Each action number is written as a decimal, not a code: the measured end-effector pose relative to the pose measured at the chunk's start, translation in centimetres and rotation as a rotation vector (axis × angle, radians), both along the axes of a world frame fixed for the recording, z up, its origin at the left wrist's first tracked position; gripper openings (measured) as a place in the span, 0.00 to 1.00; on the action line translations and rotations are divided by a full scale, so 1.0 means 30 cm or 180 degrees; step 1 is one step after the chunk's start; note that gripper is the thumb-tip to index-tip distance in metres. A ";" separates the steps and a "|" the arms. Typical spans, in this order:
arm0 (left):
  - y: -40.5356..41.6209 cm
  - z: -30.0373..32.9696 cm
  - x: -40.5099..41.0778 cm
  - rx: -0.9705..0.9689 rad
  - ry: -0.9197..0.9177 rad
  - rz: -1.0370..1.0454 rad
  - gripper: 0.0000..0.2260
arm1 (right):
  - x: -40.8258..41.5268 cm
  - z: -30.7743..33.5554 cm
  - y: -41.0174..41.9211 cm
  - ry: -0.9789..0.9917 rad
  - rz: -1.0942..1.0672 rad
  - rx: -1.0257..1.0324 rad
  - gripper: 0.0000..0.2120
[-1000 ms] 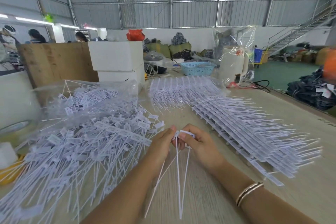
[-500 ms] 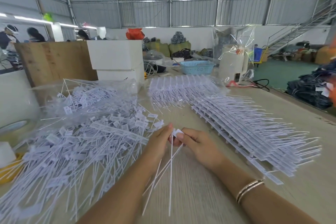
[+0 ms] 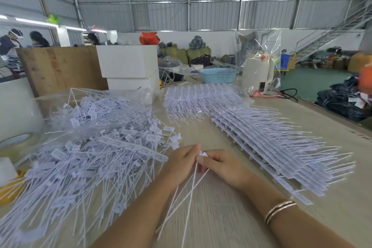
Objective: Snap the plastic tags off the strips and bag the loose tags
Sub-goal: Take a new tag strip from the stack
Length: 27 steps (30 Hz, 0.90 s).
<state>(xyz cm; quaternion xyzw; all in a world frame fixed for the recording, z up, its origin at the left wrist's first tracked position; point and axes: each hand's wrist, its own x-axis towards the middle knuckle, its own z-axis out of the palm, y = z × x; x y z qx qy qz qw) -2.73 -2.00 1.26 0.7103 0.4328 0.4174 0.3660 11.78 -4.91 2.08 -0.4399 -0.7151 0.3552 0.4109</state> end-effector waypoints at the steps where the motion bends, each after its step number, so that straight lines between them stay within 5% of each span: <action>1: -0.003 -0.002 -0.001 -0.0059 -0.0048 0.0015 0.20 | 0.002 -0.003 0.001 0.0004 -0.0007 0.0007 0.17; 10: 0.049 0.026 -0.017 -0.0934 -0.1425 0.0095 0.29 | 0.000 0.014 -0.009 0.0860 0.0146 -0.0033 0.15; 16: 0.009 -0.008 0.018 -0.0375 -0.0748 0.0085 0.25 | 0.031 0.015 0.005 -0.0155 -0.0530 0.0355 0.18; 21: 0.019 0.024 -0.003 -0.0151 -0.1153 0.0117 0.11 | 0.021 -0.025 0.053 -0.1323 -0.1418 0.0610 0.06; 23: 0.012 0.022 0.004 0.0034 -0.0968 0.0130 0.06 | 0.024 -0.032 0.060 -0.1143 -0.1620 0.0563 0.11; 27: 0.000 0.009 0.024 0.0489 -0.0393 0.0189 0.14 | 0.016 -0.003 0.020 -0.0497 -0.1374 0.0685 0.17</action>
